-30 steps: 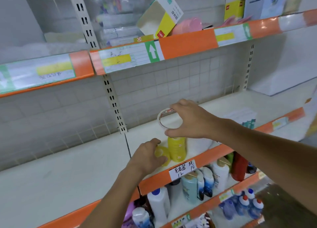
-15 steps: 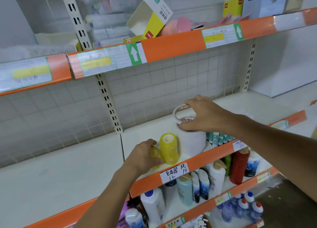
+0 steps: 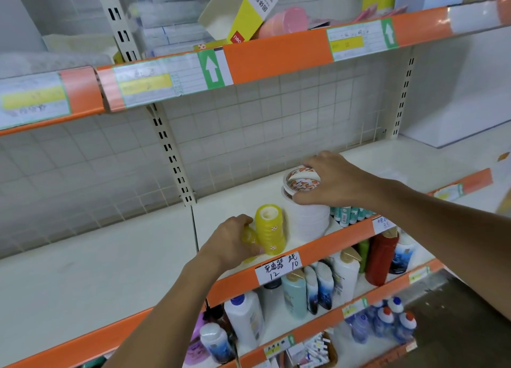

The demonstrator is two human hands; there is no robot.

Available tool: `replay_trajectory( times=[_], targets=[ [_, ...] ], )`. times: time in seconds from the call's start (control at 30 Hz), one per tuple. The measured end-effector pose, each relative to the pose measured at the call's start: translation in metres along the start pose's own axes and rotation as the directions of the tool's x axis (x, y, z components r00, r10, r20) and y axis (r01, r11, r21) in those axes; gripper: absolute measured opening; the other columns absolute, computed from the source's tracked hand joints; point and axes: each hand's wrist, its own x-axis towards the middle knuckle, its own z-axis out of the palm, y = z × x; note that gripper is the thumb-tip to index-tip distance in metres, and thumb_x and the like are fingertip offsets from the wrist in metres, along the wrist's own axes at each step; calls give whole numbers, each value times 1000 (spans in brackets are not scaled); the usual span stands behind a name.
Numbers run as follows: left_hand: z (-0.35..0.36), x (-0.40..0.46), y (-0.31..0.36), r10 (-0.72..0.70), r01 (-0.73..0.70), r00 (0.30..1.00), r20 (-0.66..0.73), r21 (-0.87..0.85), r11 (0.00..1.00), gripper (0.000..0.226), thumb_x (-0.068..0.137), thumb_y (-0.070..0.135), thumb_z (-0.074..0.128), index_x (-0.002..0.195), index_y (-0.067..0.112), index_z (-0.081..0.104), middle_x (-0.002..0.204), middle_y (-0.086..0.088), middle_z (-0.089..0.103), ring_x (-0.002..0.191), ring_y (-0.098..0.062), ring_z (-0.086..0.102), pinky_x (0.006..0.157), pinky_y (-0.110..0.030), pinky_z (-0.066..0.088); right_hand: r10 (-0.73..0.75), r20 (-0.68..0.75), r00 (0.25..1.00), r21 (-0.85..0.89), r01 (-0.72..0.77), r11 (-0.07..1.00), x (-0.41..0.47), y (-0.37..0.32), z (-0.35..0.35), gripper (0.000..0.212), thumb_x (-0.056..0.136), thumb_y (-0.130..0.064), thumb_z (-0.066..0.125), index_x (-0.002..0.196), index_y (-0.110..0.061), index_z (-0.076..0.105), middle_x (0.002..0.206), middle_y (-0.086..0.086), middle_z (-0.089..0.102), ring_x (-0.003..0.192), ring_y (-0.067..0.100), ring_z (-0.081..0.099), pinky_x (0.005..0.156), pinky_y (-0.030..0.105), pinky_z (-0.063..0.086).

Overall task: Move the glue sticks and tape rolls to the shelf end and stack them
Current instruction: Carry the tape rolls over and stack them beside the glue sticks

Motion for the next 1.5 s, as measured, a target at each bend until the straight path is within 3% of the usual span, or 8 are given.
replay_trajectory(
  times=[0.3,0.9,1.1,1.27,1.5],
  targets=[
    [-3,-4,3,5,-6,1000,9,42,999,86,75,46,80,146,21,38,140,-1,48,125,-18,48,98,-28,42,29,46,999,-9,-29,1000,2,-1,4,72,73,-56,75,130,-18,53,121,2,45,118,20,41,95,37,43],
    [-16,-12,9,-9,9,1000,0,198,980,106,67,73,70,151,23,29,150,-1,37,138,-21,34,110,-39,36,29,80,996,-14,-28,1000,3,0,5,75,73,-63,73,131,-21,53,124,1,46,113,19,45,93,36,45],
    [-22,-17,10,-18,22,1000,-24,218,976,109,66,76,67,152,22,29,152,-2,35,139,-23,31,112,-39,34,28,67,997,-38,-26,999,3,1,5,72,71,-68,72,122,-20,58,121,3,50,111,20,47,94,39,47],
    [-27,-19,20,-16,30,998,-62,232,972,107,68,83,56,151,21,29,153,-1,35,141,-22,29,113,-39,32,39,31,999,-38,-37,999,1,1,3,83,74,-84,53,127,-20,55,128,3,49,120,24,45,99,43,43],
    [-41,-17,56,71,-28,989,-128,313,949,102,73,85,44,150,19,32,152,-4,38,139,-26,33,111,-39,30,42,-48,998,-49,-44,998,-18,23,-16,85,87,-79,31,143,-17,49,141,10,48,133,27,40,107,48,37]
  ],
)
